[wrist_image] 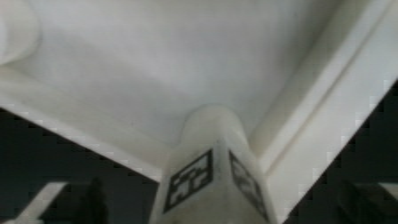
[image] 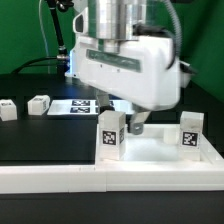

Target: Assemble square table

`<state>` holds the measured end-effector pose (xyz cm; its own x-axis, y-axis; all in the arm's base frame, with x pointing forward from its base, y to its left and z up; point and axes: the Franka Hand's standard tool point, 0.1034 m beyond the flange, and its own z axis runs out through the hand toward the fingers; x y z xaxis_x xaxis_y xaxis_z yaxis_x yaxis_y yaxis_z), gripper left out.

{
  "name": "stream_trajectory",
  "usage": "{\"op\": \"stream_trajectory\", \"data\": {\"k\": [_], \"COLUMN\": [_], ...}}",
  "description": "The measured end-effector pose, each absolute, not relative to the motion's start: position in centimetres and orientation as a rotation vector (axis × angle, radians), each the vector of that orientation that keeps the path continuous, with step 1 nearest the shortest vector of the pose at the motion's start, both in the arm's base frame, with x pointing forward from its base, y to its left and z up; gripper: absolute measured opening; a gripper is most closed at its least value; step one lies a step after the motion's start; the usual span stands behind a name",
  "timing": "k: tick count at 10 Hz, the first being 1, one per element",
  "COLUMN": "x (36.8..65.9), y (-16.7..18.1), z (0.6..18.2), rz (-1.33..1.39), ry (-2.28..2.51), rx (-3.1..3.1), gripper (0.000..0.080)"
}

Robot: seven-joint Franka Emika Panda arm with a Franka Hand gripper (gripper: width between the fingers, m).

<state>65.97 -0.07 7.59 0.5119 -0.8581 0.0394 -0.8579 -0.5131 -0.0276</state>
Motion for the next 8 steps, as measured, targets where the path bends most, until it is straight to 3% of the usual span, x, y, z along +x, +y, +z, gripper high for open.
{"op": "stream_trajectory", "data": {"k": [8], "x": [66.2], "y": [-1.9], "z": [7.0], "rz": [-0.217], "ry": [0.595], "rx": [-3.021], "gripper": [0.0648]}}
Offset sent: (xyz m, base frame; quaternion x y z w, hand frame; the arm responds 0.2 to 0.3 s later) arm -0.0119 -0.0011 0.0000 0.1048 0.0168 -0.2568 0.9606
